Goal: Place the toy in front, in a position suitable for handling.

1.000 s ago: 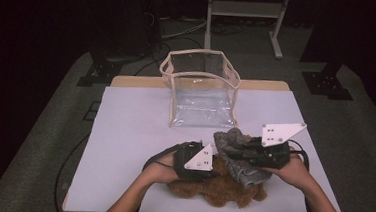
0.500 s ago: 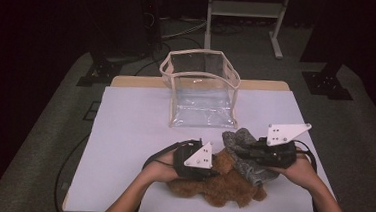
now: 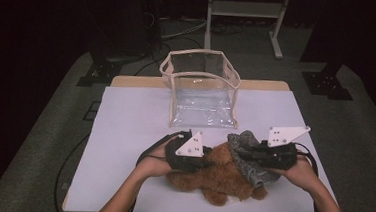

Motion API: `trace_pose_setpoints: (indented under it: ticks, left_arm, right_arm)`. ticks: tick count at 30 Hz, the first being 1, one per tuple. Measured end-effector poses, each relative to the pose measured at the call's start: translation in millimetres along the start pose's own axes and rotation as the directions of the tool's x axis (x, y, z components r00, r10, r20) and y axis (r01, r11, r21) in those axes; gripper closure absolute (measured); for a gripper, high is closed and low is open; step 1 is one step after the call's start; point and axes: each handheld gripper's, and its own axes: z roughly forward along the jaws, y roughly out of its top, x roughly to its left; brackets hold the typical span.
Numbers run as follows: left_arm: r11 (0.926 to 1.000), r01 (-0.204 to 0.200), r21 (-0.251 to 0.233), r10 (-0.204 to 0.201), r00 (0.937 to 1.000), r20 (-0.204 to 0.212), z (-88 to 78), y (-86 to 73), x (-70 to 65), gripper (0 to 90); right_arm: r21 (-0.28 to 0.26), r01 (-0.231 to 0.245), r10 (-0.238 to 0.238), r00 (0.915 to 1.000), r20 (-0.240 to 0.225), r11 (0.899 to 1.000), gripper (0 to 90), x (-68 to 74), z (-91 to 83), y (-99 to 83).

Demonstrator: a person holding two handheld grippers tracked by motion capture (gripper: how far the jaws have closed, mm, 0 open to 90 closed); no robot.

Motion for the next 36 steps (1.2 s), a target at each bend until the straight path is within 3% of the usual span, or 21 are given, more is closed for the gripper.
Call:
trace_pose_setpoints:
  ticks: [7,10,14,16,19,24,31,36]
  left_arm:
    - [0.9994,0.029,0.019,-0.030,0.9994,0.020,8.9,-1.0,1.1,60.6]
    - [0.9991,0.038,0.018,-0.038,0.9992,0.013,6.6,-0.3,3.0,58.2]
    - [0.9962,0.086,0.009,-0.086,0.9962,0.014,12.3,4.0,6.9,45.4]
    - [0.9972,0.072,0.020,-0.072,0.9974,0.009,15.3,6.7,6.3,47.6]
    - [0.9979,0.057,0.032,-0.055,0.9968,-0.058,14.9,8.4,5.8,61.2]
    - [0.9965,0.079,0.027,-0.076,0.9932,-0.088,13.5,6.6,10.2,62.8]
    - [0.9961,0.088,0.010,-0.087,0.9950,-0.049,-6.5,-4.7,14.2,45.2]
    - [0.9918,0.127,-0.001,-0.127,0.9906,-0.050,-29.8,-25.9,19.3,33.5]
  right_arm:
    - [-0.035,0.058,-0.058,0.9980,-0.023,0.998,79.6,7.4,10.3,21.9]
    - [-0.030,0.051,-0.052,0.9984,-0.024,0.998,79.7,6.0,12.3,21.4]
    - [-0.026,0.021,-0.021,0.9992,-0.034,0.999,79.7,5.6,19.0,12.8]
    - [-0.030,0.026,-0.028,0.9989,-0.039,0.999,79.7,7.8,22.8,13.2]
    - [-0.040,0.028,-0.030,0.9990,-0.034,0.999,79.7,7.7,22.3,12.7]
    - [-0.003,0.019,-0.019,0.9996,-0.019,1.000,79.7,4.5,17.1,1.7]
    - [0.029,0.002,-0.002,1.0000,-0.004,1.000,79.7,-2.2,12.6,-9.8]
    - [0.028,-0.001,0.002,0.9998,-0.017,1.000,79.7,-3.5,13.2,-10.8]
